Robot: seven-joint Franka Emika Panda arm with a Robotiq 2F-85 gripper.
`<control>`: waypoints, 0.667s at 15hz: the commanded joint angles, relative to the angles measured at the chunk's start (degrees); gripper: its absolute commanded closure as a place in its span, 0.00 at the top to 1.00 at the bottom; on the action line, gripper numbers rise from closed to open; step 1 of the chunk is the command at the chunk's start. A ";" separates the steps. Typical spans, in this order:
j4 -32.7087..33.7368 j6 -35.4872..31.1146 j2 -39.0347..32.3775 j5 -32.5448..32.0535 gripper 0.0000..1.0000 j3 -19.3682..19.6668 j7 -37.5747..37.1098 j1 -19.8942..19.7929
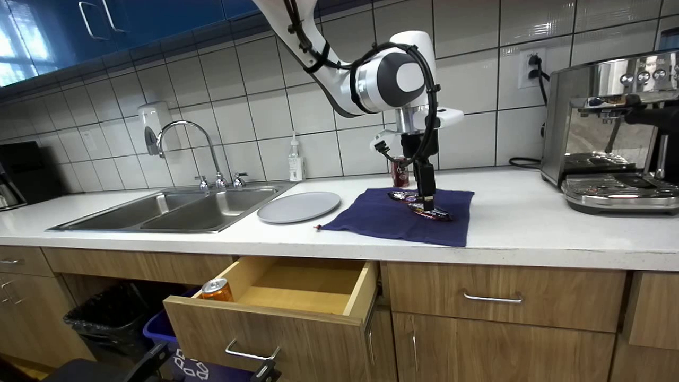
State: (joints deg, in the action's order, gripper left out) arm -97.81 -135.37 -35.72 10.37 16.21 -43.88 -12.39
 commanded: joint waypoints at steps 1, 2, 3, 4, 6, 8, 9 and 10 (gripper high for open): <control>5.27 3.78 -2.72 1.45 1.00 -1.11 1.25 -1.82; 5.89 4.13 -3.15 1.50 1.00 -1.11 1.28 -1.97; 6.69 4.41 -3.73 1.52 1.00 -1.15 1.38 -2.13; 7.38 4.70 -4.21 1.50 1.00 -1.14 1.38 -2.23; 8.88 5.14 -5.41 1.61 1.00 -1.16 1.25 -2.47; 10.38 5.71 -6.65 1.72 1.00 -1.21 1.18 -2.72; 11.15 6.06 -7.26 1.75 1.00 -1.25 1.17 -2.85; 11.83 6.33 -7.82 1.76 1.00 -1.26 1.12 -2.95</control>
State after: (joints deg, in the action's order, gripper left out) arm -90.71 -132.19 -40.99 10.97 16.14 -43.84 -13.63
